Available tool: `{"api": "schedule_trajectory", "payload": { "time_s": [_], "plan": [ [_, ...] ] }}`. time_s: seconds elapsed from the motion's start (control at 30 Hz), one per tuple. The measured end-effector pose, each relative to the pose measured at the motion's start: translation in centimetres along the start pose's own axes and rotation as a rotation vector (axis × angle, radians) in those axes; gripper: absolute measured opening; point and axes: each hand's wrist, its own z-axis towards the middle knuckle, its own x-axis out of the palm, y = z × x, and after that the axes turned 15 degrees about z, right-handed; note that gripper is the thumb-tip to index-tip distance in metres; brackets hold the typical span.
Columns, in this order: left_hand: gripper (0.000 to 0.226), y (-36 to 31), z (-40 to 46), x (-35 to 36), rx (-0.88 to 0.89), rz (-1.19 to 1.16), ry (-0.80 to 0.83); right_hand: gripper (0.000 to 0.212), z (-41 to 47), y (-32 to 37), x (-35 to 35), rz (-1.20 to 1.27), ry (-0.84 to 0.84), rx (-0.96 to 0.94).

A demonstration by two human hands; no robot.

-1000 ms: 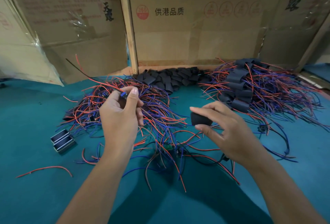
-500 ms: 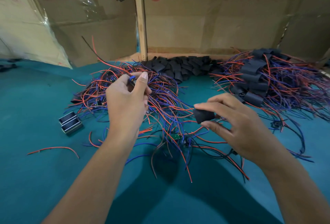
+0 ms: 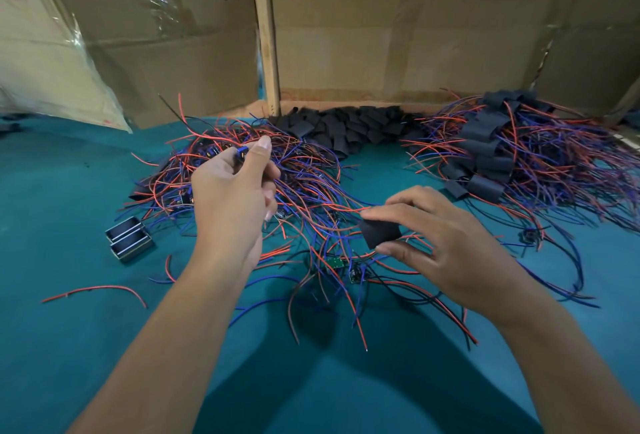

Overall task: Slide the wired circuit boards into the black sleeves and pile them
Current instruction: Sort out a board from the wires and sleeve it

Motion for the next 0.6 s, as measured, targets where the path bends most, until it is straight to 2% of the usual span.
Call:
{"api": "schedule_trajectory", "payload": {
  "time_s": [0.37,0.6],
  "plan": [
    [0.016,-0.13,0.06,-0.09,-0.039,-0.020,-0.023,0.037,0.32,0.41,0.88,0.163,-0.035,-0.005],
    [0.016,-0.13,0.08,-0.04,-0.021,-0.017,-0.014,0.035,0.23,0.31,0.67,0.184,-0.040,0.028]
  ]
}}
